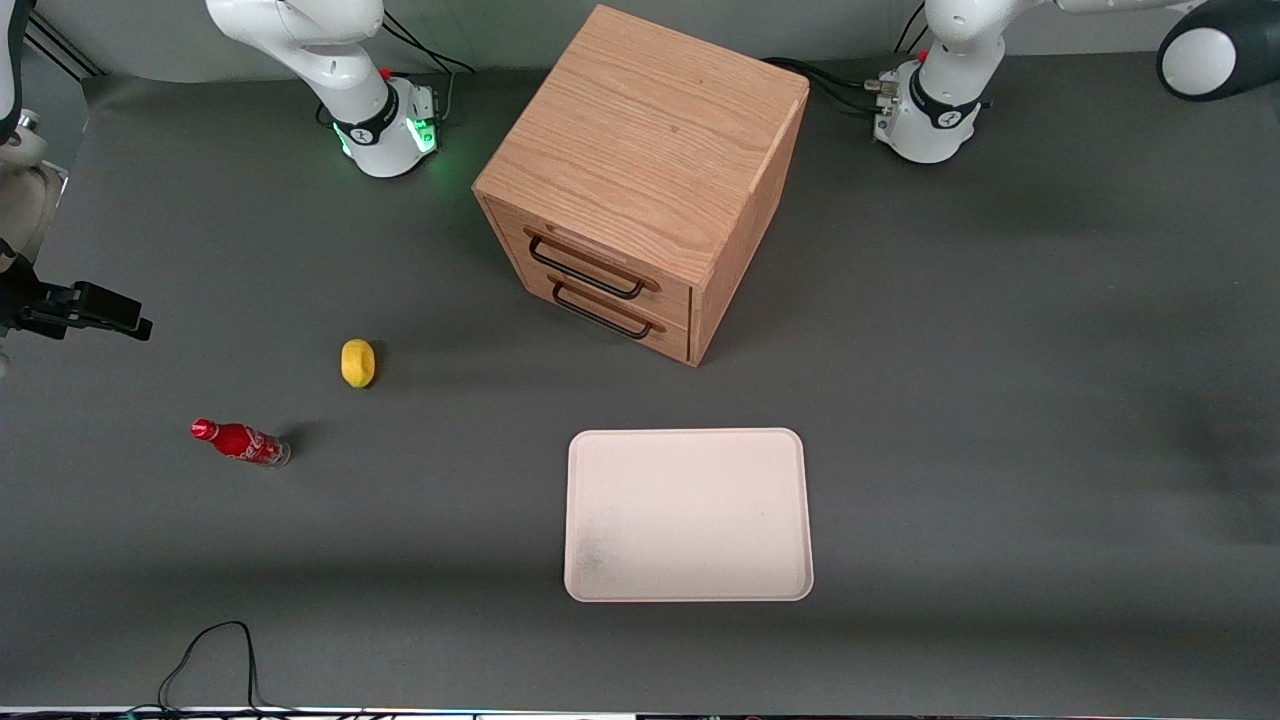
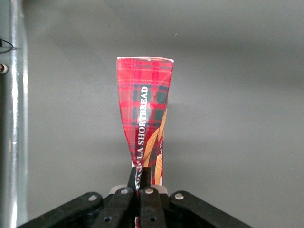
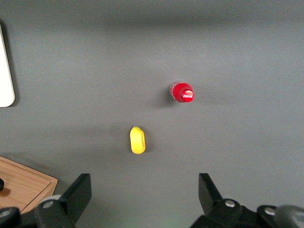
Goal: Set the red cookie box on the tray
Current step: 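Carry the held cookie box with the left gripper over the white tray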
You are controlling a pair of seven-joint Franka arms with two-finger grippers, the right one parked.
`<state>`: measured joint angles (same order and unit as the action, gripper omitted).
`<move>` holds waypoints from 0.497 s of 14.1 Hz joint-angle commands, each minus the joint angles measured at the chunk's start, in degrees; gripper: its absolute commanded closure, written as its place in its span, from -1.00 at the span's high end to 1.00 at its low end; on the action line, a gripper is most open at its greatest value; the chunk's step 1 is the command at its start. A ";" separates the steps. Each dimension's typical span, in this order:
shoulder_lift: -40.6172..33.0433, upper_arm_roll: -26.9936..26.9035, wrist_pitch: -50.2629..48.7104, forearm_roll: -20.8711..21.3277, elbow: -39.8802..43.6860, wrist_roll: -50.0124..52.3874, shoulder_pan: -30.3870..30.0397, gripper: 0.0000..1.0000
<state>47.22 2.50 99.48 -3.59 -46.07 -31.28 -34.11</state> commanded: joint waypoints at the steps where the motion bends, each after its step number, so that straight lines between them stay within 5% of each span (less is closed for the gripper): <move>1: -3.78 -0.39 -7.43 1.65 4.57 -0.89 0.01 -1.00; 7: -11.52 -0.39 -14.66 2.62 4.50 -0.97 0.01 -1.00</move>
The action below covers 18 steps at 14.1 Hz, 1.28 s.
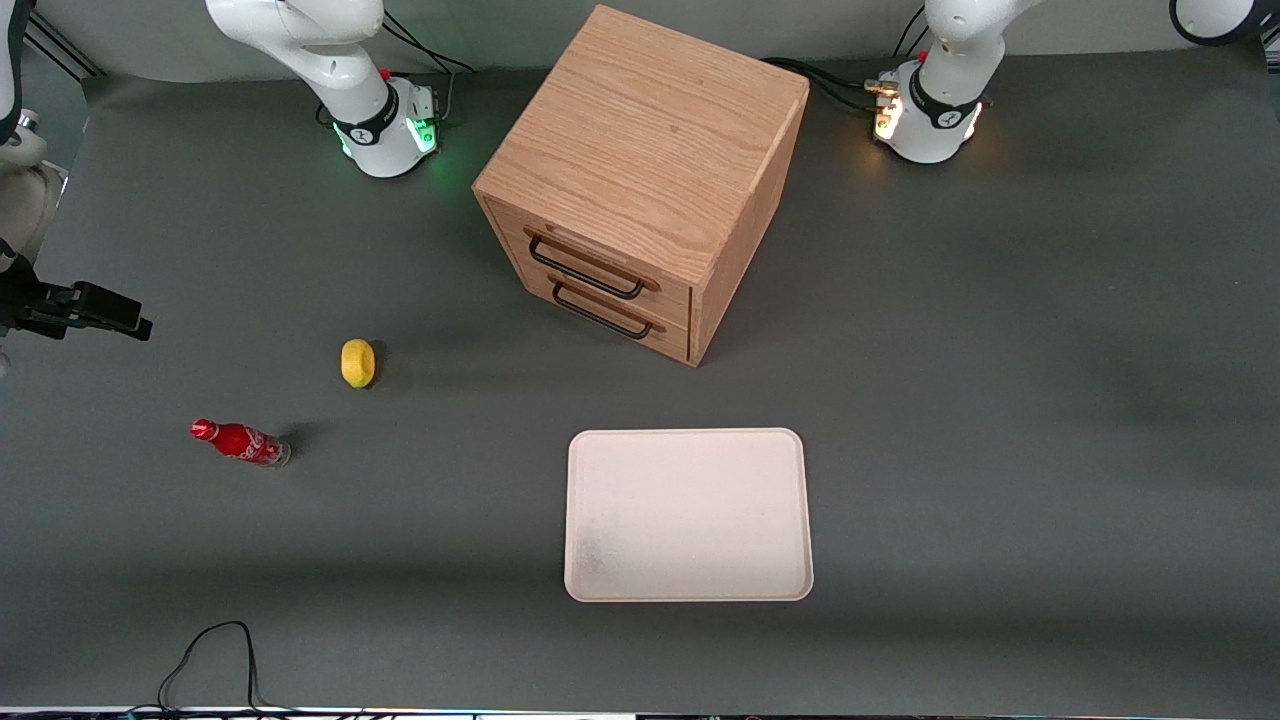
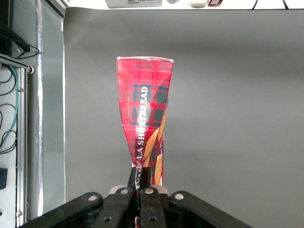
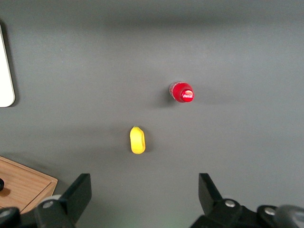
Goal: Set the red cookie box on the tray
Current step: 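Carry the held cookie box with the left gripper over the white tray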
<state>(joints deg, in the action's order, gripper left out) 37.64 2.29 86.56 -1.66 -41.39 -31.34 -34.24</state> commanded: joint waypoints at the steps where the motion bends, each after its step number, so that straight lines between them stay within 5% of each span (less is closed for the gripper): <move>1: -2.91 -0.27 -2.09 0.69 -0.36 -0.92 0.66 -1.00; 6: -4.94 -0.18 -6.31 0.69 -0.62 1.53 8.46 -1.00; 18: -3.45 0.08 -3.60 4.29 -5.36 47.29 46.52 -1.00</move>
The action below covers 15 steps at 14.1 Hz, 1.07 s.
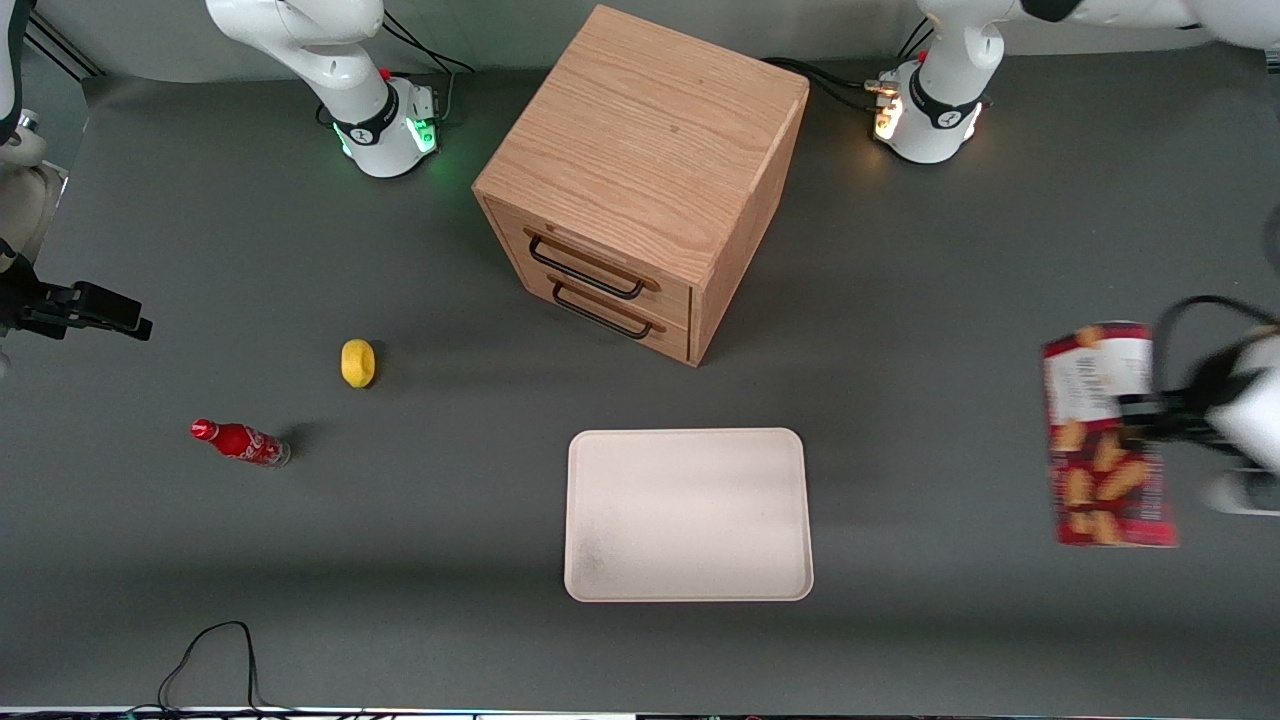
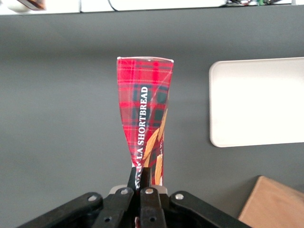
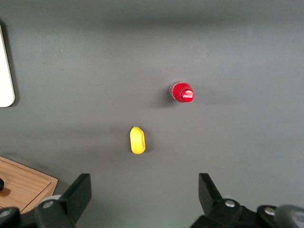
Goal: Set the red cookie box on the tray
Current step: 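Carry the held cookie box with the left gripper over the white tray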
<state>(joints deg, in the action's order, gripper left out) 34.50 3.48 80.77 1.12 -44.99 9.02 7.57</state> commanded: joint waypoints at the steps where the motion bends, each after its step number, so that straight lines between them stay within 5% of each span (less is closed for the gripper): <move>1: 0.30 -1.10 3.85 1.52 -2.29 10.54 7.17 -1.00; 6: 2.67 -1.10 8.79 4.15 -2.47 24.97 17.99 -1.00; 10: 4.16 -1.02 10.88 4.51 -3.78 26.31 20.12 -1.00; 15: 4.17 -1.37 28.19 6.00 -19.15 26.48 19.77 -1.00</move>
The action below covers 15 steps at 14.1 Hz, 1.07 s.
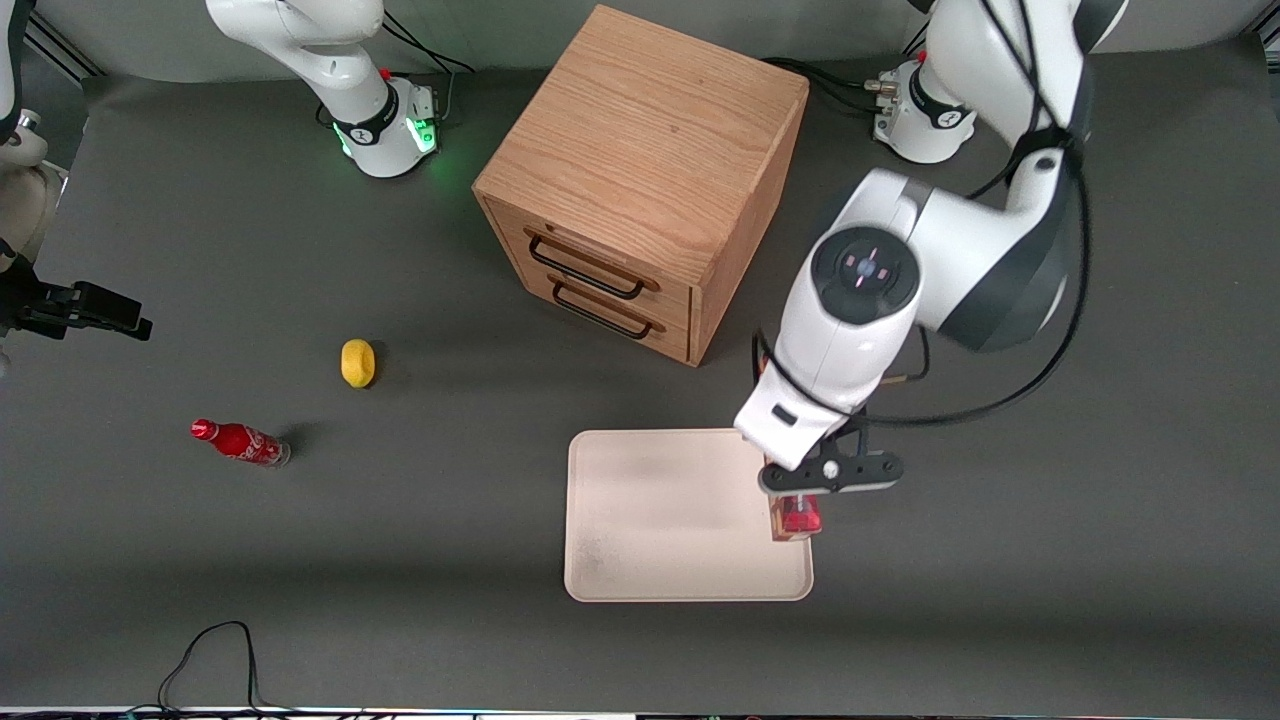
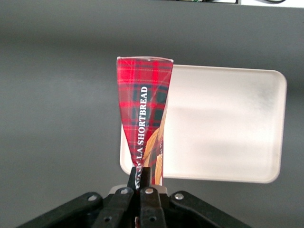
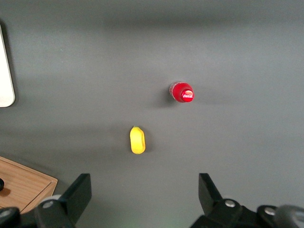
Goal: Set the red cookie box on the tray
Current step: 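Lower the cookie box onto the tray's rim area and open the left gripper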
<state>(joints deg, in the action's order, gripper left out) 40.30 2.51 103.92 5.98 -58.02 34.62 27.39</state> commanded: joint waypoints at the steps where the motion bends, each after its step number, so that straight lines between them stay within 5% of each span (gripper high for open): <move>1: -1.11 -0.49 8.03 1.14 -8.41 0.89 -0.14 -1.00; 6: 1.61 -2.60 24.21 3.16 -18.53 1.24 -0.49 -1.00; 15: 5.84 -2.86 26.43 3.07 -18.54 3.43 -0.23 -1.00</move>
<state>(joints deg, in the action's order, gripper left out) 46.43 0.07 129.73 8.13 -75.95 35.44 26.55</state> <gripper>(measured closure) 0.982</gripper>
